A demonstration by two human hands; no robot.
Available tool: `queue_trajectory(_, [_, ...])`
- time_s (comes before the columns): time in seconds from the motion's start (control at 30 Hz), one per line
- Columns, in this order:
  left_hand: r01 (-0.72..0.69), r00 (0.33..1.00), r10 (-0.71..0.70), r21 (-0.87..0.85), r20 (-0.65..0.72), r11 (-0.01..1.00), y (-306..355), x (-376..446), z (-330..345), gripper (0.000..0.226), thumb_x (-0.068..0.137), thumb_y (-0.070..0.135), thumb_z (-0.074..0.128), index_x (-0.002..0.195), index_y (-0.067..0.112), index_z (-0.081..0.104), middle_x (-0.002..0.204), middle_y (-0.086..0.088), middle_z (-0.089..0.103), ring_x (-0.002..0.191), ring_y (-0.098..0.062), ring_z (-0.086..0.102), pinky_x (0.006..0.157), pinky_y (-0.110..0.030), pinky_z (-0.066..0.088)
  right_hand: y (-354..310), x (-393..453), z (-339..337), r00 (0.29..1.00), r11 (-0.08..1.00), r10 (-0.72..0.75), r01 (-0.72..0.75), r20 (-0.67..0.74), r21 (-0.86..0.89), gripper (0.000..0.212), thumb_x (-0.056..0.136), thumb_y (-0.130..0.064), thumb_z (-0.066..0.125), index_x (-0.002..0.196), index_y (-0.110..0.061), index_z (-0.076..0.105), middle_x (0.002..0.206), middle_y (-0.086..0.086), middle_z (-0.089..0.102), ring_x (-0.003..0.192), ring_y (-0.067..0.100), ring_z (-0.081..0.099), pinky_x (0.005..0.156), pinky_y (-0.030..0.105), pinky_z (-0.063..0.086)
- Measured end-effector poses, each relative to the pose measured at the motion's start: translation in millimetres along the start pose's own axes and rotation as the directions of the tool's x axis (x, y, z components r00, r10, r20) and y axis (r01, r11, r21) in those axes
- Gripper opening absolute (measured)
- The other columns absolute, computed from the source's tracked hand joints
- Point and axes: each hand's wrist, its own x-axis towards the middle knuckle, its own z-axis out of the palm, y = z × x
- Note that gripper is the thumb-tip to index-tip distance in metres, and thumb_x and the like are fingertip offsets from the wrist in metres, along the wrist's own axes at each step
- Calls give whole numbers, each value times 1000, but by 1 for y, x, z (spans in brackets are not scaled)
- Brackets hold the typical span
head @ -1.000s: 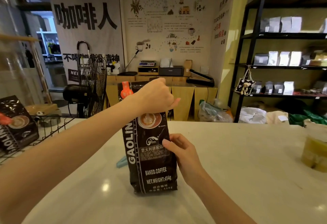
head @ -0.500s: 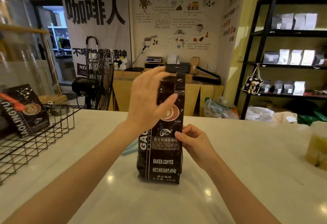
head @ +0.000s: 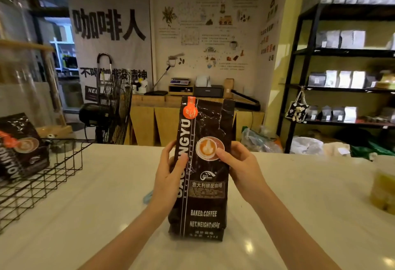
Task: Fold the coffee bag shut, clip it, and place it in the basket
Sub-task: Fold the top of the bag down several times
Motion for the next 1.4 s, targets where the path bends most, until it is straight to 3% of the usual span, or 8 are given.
queue_trajectory(0.27, [1, 1000, -1, -13, -13, 1000, -7, 2, -6, 32, 85, 24, 51, 113, 38, 46, 101, 1, 67, 85, -10, 69, 62, -24, 58, -3, 7, -5, 998, 994, -60, 61, 16, -90, 8, 70, -12, 68, 69, -18, 63, 71, -1, 74, 72, 14, 69, 59, 20, 54])
queue_trajectory(0.37, [10, 999, -12, 36, 36, 999, 2, 9, -12, 43, 73, 32, 60, 114, 21, 54, 100, -2, 70, 85, -13, 70, 66, -26, 57, -10, 7, -5, 996, 993, -60, 66, 62, -97, 34, 65, -17, 69, 96, -11, 57, 83, 2, 76, 82, 19, 70, 65, 22, 56])
queue_trajectory(0.5, [-12, 998, 9, 48, 62, 999, 27, 21, -5, 47, 55, 48, 65, 97, 25, 59, 95, -4, 71, 85, -20, 69, 72, -34, 56, -27, 11, 5, 990, 983, -26, 51, 140, -179, 57, 58, -21, 75, 110, -24, 53, 90, -2, 76, 89, 16, 71, 74, 25, 56])
queue_trajectory(0.7, [-84, 990, 91, 61, -109, 995, 38, 23, 9, 19, 78, 35, 63, 82, 17, 68, 81, -9, 74, 76, -25, 70, 71, -42, 57, -34, 13, 17, 994, 969, -53, 73, 92, -236, 36, 46, -24, 79, 80, -20, 69, 78, -2, 76, 78, 16, 72, 67, 24, 55])
queue_trajectory(1.03, [11, 997, -14, -42, -75, 999, 40, 28, -1, 36, 84, 30, 55, 81, -4, 67, 81, -20, 72, 75, -33, 69, 70, -44, 56, -32, 20, 14, 998, 986, 10, 1, 67, -169, 10, 61, -16, 74, 71, -15, 72, 70, 2, 75, 65, 16, 70, 56, 19, 55])
queue_trajectory(1.2, [-93, 990, 95, 22, -101, 995, 39, 26, 5, 20, 87, 26, 52, 93, 15, 67, 81, -9, 74, 72, -19, 72, 61, -30, 58, -33, 20, 9, 995, 982, 4, 15, 102, -187, 17, 58, -26, 71, 74, -18, 71, 71, 0, 75, 69, 14, 71, 61, 19, 55])
queue_trajectory(1.3, [-153, 987, 154, 27, -55, 988, 40, 27, 3, 39, 90, 22, 49, 125, 37, 43, 81, -5, 75, 73, -16, 72, 60, -27, 59, -38, 18, 6, 989, 987, -30, 53, 145, -153, 30, 62, -34, 65, 91, -25, 66, 83, -6, 76, 81, 13, 71, 72, 23, 54])
queue_trajectory(1.4, [-185, 982, 185, 5, -26, 983, 43, 26, 4, 39, 91, 21, 46, 125, 41, 41, 78, -1, 76, 72, -18, 72, 61, -30, 59, -40, 20, 2, 987, 988, -134, 140, 85, -60, 35, 68, -30, 63, 101, -24, 56, 83, -3, 76, 80, 14, 70, 70, 27, 54])
